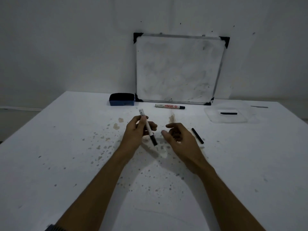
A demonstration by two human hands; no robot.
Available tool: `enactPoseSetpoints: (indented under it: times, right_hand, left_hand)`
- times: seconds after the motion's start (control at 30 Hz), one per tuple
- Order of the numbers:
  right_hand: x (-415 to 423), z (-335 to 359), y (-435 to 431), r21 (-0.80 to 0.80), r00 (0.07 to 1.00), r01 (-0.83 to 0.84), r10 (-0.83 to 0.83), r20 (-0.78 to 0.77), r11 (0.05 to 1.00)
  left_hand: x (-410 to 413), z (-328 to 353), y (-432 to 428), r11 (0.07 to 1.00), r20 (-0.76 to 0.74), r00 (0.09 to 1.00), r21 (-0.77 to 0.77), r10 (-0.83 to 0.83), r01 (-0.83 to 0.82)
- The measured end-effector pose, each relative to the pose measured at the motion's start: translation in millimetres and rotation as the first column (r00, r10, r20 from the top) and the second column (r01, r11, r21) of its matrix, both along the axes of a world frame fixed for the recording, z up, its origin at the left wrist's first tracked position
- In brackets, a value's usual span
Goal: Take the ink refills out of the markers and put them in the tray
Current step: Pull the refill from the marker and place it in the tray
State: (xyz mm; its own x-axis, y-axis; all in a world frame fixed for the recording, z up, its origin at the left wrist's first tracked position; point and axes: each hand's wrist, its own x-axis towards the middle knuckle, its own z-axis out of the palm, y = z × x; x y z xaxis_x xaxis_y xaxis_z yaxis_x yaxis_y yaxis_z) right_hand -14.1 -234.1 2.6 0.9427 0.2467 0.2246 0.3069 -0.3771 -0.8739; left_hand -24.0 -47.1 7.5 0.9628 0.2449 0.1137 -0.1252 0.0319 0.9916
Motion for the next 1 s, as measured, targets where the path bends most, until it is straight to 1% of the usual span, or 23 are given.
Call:
enactPoseSetpoints:
  times: [0.03,0.1,0.2,0.27,0.33,0.37,0.4,0.43,0.47,0.5,0.53,0.57,0.6,0.67,0.7,0.73,0.77,0.8,0.83,0.87,0.97,1.0]
  right_hand:
    - [-4.1,1.9,2.4,0.054,0.997,-0.053,0.056,-0.057,0.997]
    - [-8.4,2.5,7.5,0.160,0.990,-0.090,0.105,-0.093,0.983]
    - [-3.2,0.8,12.7,0.349,0.994,-0.002,0.040,-0.099,0.937]
    - [4.1,-3.3,12.8,0.498,0.983,0.062,0.033,-0.178,0.865]
    - [9.6,-7.3,9.4,0.653,0.956,0.082,0.126,-0.265,0.753]
    - [11.3,-8.5,8.4,0.685,0.945,0.080,0.164,-0.284,0.725]
    - [12.6,-9.5,6.8,0.675,0.943,0.084,0.161,-0.292,0.733]
    - [13.2,-9.4,5.9,0.637,0.950,0.091,0.125,-0.286,0.766]
    - [12.9,-7.5,6.4,0.589,0.963,0.096,0.075,-0.258,0.803]
    - [12.0,-4.9,6.4,0.550,0.977,0.100,0.023,-0.212,0.829]
    - [10.7,-0.8,6.8,0.529,0.988,0.106,-0.027,-0.155,0.842]
    - [8.5,3.8,7.6,0.523,0.993,0.112,-0.075,-0.093,0.845]
    - [4.3,9.1,8.1,0.525,0.993,0.114,-0.117,-0.027,0.844]
    - [-4.7,12.9,10.8,0.495,0.985,0.080,-0.146,0.095,0.865]
    - [-8.5,9.5,14.2,0.401,0.984,0.044,-0.110,0.143,0.915]
    - [-12.8,4.4,19.1,0.244,0.985,-0.003,-0.039,0.169,0.970]
    - [-15.5,-2.2,24.5,0.086,0.986,-0.049,0.034,0.166,0.995]
    - [-15.7,-8.0,28.8,-0.002,0.985,-0.067,0.066,0.161,0.998]
    - [-14.9,-10.2,31.1,-0.012,0.985,-0.059,0.060,0.161,0.998]
    - [-13.8,-8.9,31.3,0.021,0.986,-0.041,0.037,0.160,0.999]
    - [-11.0,2.5,25.5,0.159,0.988,-0.001,-0.024,0.155,0.987]
    - [-11.7,5.6,23.6,0.231,0.987,0.019,-0.055,0.150,0.973]
  left_hand:
    - [0.1,-0.9,-1.0,1.000,-0.009,1.000,-0.031,-0.006,0.005]
    - [0.0,-2.1,-4.4,0.995,-0.013,0.999,-0.093,-0.039,0.038]
    - [2.3,-2.9,-11.9,0.962,0.001,0.994,-0.252,-0.110,0.106]
    - [3.3,-4.6,-16.5,0.931,-0.024,0.991,-0.345,-0.132,0.116]
    - [2.7,-7.0,-19.7,0.918,-0.054,0.984,-0.373,-0.168,0.136]
    - [1.9,-7.5,-20.3,0.914,-0.070,0.977,-0.371,-0.201,0.161]
    - [1.6,-7.2,-22.2,0.904,-0.088,0.966,-0.380,-0.244,0.194]
    - [1.6,-7.0,-23.7,0.888,-0.108,0.955,-0.409,-0.276,0.210]
    - [0.2,-4.1,-25.3,0.857,-0.123,0.948,-0.474,-0.294,0.205]
    - [-0.4,-3.1,-26.5,0.803,-0.144,0.942,-0.571,-0.304,0.172]
    - [-0.8,-2.1,-27.6,0.729,-0.161,0.936,-0.672,-0.314,0.129]
    - [-0.5,-2.9,-27.3,0.666,-0.175,0.931,-0.740,-0.319,0.089]
    - [0.4,-4.3,-25.7,0.612,-0.177,0.928,-0.788,-0.327,0.065]
    - [2.0,-8.2,-20.7,0.557,-0.180,0.927,-0.830,-0.329,0.037]
    - [3.3,-10.7,-18.3,0.545,-0.186,0.924,-0.838,-0.333,0.028]
    - [3.2,-10.0,-18.0,0.541,-0.190,0.920,-0.840,-0.343,0.028]
    - [3.4,-9.4,-18.3,0.552,-0.198,0.915,-0.833,-0.352,0.031]
    - [3.7,-8.0,-19.0,0.556,-0.210,0.912,-0.831,-0.351,0.023]
    - [4.5,-7.6,-18.7,0.560,-0.226,0.912,-0.828,-0.343,0.006]
    - [4.4,-6.8,-18.4,0.570,-0.239,0.913,-0.822,-0.331,-0.008]
    - [6.1,-9.6,-15.6,0.589,-0.243,0.911,-0.808,-0.334,0.000]
    - [5.1,-8.9,-16.6,0.593,-0.252,0.909,-0.805,-0.333,-0.006]
